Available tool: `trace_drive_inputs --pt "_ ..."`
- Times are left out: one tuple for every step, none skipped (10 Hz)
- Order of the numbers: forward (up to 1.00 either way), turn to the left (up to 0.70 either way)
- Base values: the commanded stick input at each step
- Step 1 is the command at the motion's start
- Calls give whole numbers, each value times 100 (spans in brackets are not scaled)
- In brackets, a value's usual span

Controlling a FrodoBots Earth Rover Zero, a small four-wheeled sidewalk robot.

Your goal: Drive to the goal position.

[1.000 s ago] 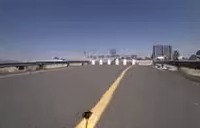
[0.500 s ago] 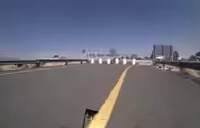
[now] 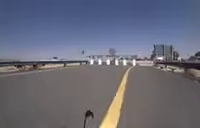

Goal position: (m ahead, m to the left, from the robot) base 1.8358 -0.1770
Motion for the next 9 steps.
trace_drive_inputs --pt "70 0" --pt "70 0" --pt "70 0" --pt "70 0" --pt "70 0" --pt "70 0" --pt "70 0" --pt "70 0" --pt "70 0"
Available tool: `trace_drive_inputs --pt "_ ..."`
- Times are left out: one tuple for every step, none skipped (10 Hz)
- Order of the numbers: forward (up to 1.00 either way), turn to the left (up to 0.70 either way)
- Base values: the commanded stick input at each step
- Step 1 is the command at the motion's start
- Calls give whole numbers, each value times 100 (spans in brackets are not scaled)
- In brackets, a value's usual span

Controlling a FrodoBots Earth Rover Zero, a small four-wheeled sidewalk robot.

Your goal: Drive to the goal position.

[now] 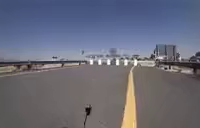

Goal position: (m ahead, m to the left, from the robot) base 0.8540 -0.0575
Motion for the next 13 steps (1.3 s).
trace_drive_inputs --pt "70 0" --pt "70 0" --pt "70 0" --pt "70 0" --pt "70 0" --pt "70 0" --pt "70 0" --pt "70 0" --pt "70 0" --pt "70 0" --pt "70 0" --pt "70 0" --pt "70 0"
